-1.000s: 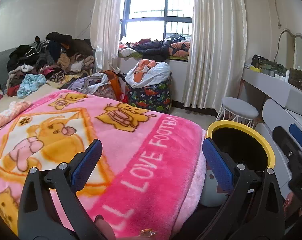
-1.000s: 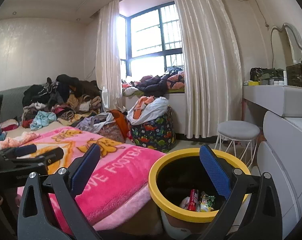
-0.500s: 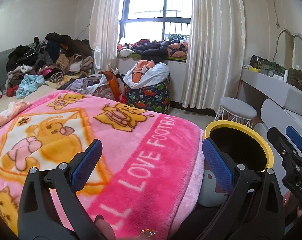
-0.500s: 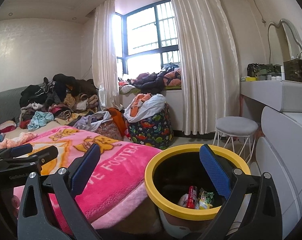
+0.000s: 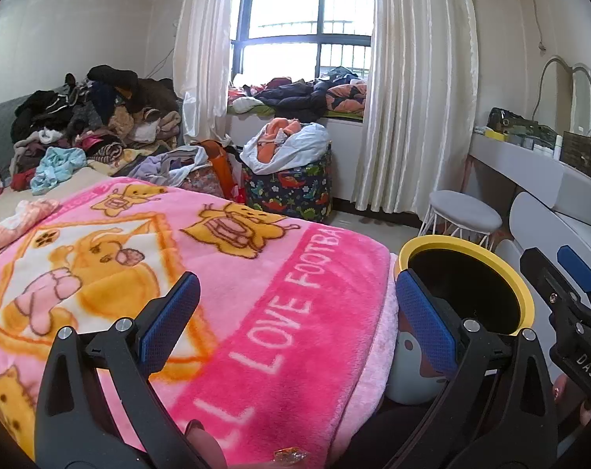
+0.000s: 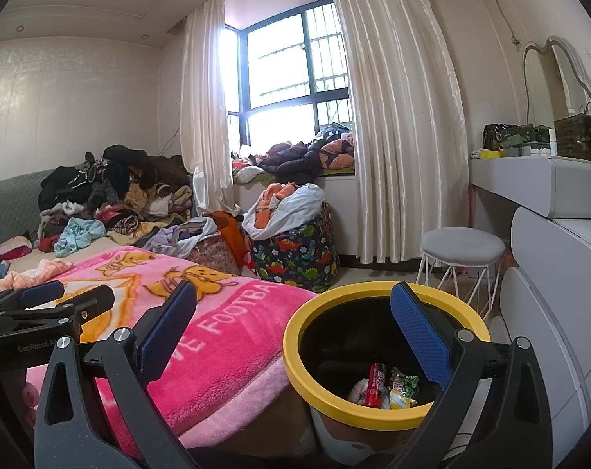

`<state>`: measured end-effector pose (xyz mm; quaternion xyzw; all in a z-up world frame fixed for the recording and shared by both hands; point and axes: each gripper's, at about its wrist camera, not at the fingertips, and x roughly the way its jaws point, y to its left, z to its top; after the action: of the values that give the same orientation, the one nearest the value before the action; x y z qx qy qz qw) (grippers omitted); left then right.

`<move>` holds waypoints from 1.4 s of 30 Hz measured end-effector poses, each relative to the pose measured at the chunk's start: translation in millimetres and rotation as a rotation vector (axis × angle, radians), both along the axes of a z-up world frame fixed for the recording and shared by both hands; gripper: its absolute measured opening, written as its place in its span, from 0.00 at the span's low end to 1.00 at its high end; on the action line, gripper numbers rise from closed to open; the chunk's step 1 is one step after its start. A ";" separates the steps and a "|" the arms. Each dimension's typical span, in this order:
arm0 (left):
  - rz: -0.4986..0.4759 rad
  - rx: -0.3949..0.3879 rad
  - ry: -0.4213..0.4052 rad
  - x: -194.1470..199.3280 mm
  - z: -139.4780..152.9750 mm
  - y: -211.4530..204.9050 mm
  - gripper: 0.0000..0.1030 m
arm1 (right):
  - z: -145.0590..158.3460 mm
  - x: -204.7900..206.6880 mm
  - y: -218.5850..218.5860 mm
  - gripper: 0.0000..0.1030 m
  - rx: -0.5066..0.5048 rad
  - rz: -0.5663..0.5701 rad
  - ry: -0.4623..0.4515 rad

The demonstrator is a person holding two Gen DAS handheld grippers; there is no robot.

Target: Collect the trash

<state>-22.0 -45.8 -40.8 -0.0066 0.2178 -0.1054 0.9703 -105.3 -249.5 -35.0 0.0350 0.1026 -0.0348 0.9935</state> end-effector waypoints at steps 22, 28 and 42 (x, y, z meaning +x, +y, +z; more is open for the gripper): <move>-0.003 0.000 -0.001 -0.4 0.0 -1.4 0.89 | -0.1 0.3 -2.0 0.94 0.001 0.000 0.001; -0.003 0.000 -0.002 -0.7 -0.1 -1.7 0.89 | -0.1 0.0 -2.0 0.94 0.002 -0.002 0.000; -0.004 -0.002 0.002 -1.0 -0.1 -3.3 0.89 | -0.4 -1.2 -0.9 0.94 0.001 -0.003 0.001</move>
<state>-23.0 -49.1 -40.9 -0.0074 0.2188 -0.1074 0.9698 -106.6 -250.4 -35.4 0.0357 0.1032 -0.0364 0.9933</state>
